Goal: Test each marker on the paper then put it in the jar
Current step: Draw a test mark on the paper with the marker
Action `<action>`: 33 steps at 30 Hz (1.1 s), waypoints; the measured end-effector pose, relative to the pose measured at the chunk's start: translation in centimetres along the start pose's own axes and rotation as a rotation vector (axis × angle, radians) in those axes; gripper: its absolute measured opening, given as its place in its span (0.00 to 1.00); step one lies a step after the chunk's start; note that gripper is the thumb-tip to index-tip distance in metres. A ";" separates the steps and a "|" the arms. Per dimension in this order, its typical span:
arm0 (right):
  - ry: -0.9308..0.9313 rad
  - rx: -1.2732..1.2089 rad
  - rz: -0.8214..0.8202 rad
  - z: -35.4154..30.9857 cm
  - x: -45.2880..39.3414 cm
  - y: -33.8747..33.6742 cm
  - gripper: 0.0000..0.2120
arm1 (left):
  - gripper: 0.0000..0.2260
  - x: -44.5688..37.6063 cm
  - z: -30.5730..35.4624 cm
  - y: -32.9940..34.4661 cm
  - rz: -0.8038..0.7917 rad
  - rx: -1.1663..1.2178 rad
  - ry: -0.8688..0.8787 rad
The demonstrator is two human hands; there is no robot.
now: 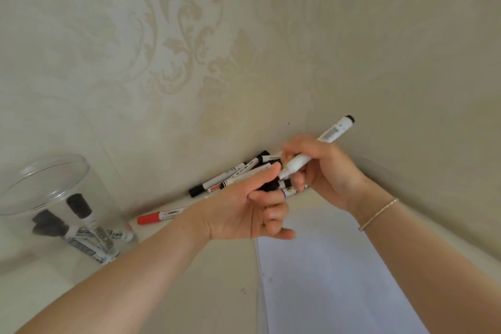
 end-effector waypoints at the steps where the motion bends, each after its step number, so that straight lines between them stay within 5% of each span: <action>1: -0.035 -0.059 0.058 -0.8 0.2 -1.6 0.15 | 0.22 0.7 -0.1 0.0 -0.049 0.089 0.002; 4: -0.120 0.040 0.194 -2.6 0.9 -5.9 0.15 | 0.24 2.6 -1.5 -4.2 0.215 -0.013 -0.013; 6: -0.062 0.185 0.282 -1.0 1.1 -6.6 0.11 | 0.25 4.2 -0.8 -7.2 0.556 -0.513 0.063; 8: 0.073 0.208 0.336 2.5 1.1 -6.1 0.11 | 0.24 4.6 0.4 -7.4 0.717 -0.924 0.184; 11: 0.242 0.154 0.343 7.3 1.4 -4.7 0.10 | 0.10 4.2 0.0 -6.3 0.645 -1.159 0.297; 16: 0.220 0.314 0.448 8.8 1.7 -5.3 0.08 | 0.18 3.5 -2.6 -6.2 0.569 -1.402 0.223; 23: 0.173 0.538 0.643 8.4 2.5 -6.6 0.11 | 0.18 3.3 -2.6 -5.9 0.575 -1.398 0.238; 33: 0.213 0.571 0.652 8.9 2.5 -6.8 0.11 | 0.17 3.5 -2.6 -6.2 0.601 -1.358 0.223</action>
Point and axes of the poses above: each hand's wrist, its own x-axis away from the middle knuckle, its own y-axis out of the palm, z = x × y, the point moved 10 cm from there along -x, towards the middle knuckle, and after that the axes turned 4 degrees about -z, right-handed, at the moved point
